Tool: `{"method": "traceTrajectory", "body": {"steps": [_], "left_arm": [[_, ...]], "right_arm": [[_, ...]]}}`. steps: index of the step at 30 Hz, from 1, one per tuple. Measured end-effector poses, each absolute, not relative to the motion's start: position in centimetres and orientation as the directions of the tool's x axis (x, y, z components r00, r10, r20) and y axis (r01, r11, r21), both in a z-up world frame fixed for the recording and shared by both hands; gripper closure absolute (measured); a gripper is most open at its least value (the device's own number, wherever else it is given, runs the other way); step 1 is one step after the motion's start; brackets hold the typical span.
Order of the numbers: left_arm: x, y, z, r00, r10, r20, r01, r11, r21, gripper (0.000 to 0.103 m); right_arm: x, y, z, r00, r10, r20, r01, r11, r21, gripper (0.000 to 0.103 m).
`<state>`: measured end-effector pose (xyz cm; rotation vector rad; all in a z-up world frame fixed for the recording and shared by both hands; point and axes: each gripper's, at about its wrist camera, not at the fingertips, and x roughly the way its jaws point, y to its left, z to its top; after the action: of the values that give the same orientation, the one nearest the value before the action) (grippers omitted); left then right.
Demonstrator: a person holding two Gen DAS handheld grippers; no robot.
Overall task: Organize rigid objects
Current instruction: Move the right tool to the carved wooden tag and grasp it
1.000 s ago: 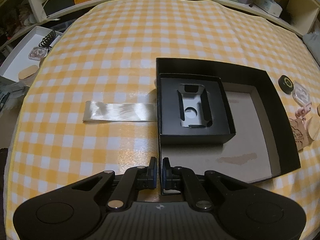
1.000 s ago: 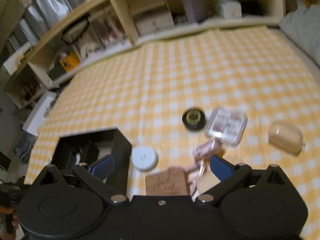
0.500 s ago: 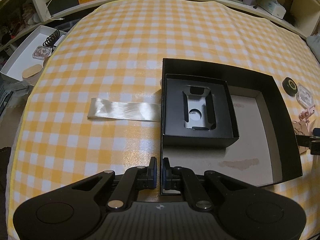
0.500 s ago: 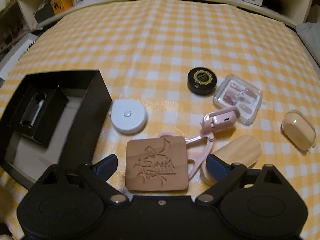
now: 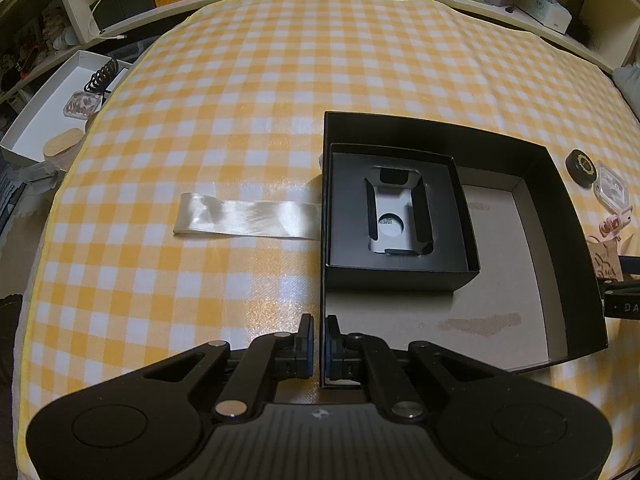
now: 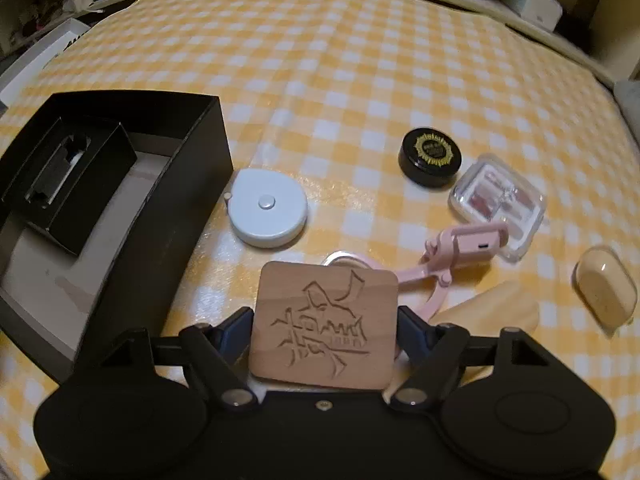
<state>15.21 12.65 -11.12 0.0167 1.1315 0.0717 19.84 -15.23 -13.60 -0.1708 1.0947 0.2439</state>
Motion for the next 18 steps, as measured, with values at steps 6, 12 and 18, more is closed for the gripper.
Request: {"method": "traceTrajectory", "body": {"steps": [6,12,18], "left_arm": [[15.2,12.6,-11.2,0.423,0.066,-0.904,-0.050,0.998,0.050,0.098],[15.2,12.5,-11.4,0.419,0.065,-0.906,-0.043,0.998,0.052,0.098],[15.2,12.6,-11.5,0.417,0.054,-0.907,-0.044,0.998,0.039,0.099]], "right_arm": [[19.4,-15.3,-12.9,0.432,0.114,-0.895,-0.256,0.967,-0.001,0.026],[18.9,-16.4,-9.3,0.502,0.179,-0.846,-0.157,0.981,0.114,0.026],[18.4,-15.4,-4.4,0.582,0.293,-0.759,-0.157,0.956,0.248,0.026]]}}
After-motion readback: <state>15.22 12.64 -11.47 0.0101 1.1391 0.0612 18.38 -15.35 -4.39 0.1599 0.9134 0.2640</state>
